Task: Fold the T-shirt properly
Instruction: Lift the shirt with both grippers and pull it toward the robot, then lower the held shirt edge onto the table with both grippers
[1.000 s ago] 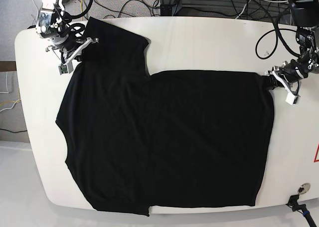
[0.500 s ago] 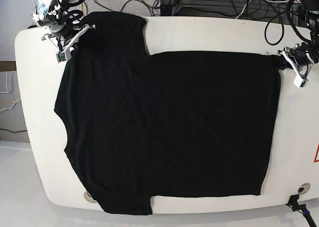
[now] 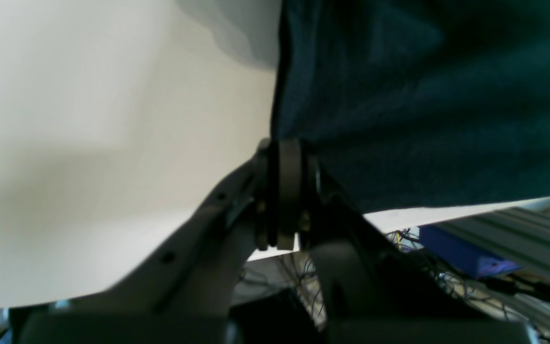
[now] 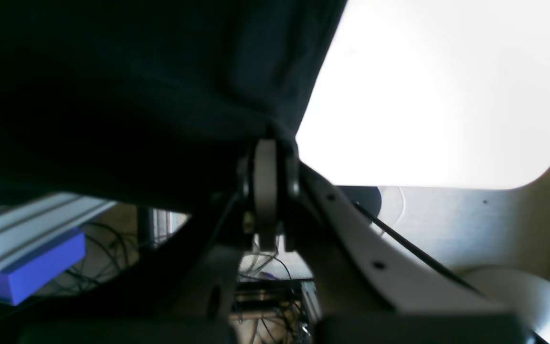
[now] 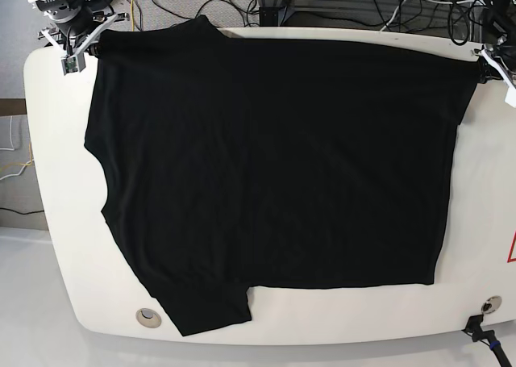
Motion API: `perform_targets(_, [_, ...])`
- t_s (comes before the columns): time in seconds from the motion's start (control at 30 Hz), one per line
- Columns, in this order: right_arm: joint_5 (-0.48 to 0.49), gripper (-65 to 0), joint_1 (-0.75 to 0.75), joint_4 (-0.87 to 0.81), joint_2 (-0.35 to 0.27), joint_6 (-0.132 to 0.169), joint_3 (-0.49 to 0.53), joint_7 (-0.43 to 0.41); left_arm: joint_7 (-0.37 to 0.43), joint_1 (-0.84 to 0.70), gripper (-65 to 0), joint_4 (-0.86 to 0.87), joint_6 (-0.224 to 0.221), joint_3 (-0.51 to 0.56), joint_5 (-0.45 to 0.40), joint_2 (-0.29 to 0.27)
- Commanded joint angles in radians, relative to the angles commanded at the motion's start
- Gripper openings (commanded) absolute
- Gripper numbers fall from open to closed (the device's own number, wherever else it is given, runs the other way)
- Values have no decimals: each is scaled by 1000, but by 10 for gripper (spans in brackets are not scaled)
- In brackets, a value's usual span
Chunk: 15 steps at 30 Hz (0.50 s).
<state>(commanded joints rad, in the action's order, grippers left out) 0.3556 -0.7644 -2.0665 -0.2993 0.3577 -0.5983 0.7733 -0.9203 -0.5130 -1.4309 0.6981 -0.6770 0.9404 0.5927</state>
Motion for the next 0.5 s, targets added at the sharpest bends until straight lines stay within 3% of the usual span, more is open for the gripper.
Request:
perform_targets(0.3, [1, -650, -14, -55, -13, 8, 3, -14, -18, 0, -648, -15, 0, -17, 39, -12])
perform_targets(0.4, [5, -650, 4, -60, -22, 2, 5, -18, -32, 16, -594, -19, 0, -11, 48, -15])
perform_targets(0.47, [5, -650, 23, -61, -23, 2, 6, -18, -27, 29, -610, -27, 0, 1, 53, -14])
perform_targets(0.5, [4, -650, 40, -63, -23, 2, 9, -20, -17, 38, -650, -34, 0, 9, 56, -15])
